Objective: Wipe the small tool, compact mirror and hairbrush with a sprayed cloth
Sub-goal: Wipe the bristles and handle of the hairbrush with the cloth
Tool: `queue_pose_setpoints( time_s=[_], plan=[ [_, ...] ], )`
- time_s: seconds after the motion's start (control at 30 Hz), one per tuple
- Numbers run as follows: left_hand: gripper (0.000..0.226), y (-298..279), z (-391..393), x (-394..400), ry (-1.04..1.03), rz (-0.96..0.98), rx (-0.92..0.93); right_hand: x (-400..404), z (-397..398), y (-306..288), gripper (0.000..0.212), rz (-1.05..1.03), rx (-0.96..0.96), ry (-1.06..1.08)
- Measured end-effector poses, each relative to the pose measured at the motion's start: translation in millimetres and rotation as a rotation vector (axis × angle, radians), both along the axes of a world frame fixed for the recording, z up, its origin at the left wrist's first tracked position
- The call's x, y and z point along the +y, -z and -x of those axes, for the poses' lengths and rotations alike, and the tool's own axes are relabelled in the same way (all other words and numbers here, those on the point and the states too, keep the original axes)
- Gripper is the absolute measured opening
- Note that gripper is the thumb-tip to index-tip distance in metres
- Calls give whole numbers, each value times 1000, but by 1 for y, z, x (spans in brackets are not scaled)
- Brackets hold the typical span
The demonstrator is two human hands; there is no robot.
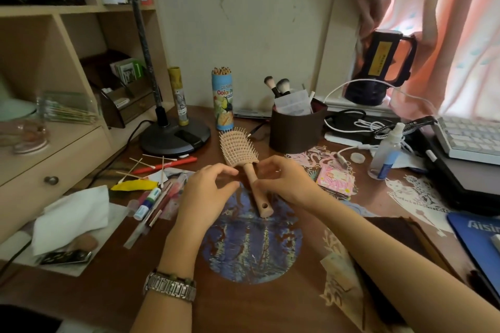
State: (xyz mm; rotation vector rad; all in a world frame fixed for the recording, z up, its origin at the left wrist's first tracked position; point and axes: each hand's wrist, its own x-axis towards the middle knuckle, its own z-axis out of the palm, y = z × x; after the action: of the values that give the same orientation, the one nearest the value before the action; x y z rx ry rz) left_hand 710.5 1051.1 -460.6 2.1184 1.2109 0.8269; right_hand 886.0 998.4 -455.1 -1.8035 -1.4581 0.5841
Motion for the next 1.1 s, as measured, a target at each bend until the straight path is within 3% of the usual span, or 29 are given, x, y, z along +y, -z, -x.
queue_pose_setpoints(
  time_s=[0.63, 1.1],
  plan=[
    [21, 2, 6, 2, -60, -111, 105, 23, 13, 11, 43, 59, -46, 111],
    [21, 1, 7, 1, -72, -108, 144, 2, 6, 6, 41, 48, 55, 116]
  ],
)
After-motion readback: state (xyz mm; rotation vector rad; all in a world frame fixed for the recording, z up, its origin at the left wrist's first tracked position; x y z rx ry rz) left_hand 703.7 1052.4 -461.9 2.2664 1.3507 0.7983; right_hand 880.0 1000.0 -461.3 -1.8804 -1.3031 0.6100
